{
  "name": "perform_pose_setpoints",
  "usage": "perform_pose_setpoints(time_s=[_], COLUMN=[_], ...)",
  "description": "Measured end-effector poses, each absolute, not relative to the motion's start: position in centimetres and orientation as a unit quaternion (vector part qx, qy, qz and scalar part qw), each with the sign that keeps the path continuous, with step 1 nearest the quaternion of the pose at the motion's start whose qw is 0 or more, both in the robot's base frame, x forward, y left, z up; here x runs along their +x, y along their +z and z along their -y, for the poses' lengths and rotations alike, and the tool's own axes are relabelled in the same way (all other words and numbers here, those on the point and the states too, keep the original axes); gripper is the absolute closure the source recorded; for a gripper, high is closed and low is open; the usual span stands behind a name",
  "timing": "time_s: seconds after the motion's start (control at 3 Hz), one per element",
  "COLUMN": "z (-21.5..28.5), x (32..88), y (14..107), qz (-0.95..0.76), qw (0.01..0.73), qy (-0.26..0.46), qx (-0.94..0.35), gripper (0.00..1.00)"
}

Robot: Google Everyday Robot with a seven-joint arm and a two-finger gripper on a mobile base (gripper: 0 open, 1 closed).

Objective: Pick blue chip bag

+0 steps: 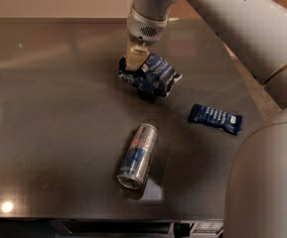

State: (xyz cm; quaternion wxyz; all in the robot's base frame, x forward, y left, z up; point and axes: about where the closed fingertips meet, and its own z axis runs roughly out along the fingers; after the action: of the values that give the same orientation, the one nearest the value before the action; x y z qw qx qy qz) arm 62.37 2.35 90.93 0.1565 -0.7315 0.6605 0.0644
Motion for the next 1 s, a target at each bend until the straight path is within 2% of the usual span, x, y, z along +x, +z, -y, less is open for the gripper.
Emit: perform_pose_setpoints(time_s=[0.67, 1.0], z=[-4.2, -5.6], x=[59.5, 60.1], y=[95.0, 96.3], qz=[-0.567, -0.532], qw=[0.149, 0.174], qy=[0.064, 0.057], qx=[-0.807, -0.826], gripper=[1.0, 1.0])
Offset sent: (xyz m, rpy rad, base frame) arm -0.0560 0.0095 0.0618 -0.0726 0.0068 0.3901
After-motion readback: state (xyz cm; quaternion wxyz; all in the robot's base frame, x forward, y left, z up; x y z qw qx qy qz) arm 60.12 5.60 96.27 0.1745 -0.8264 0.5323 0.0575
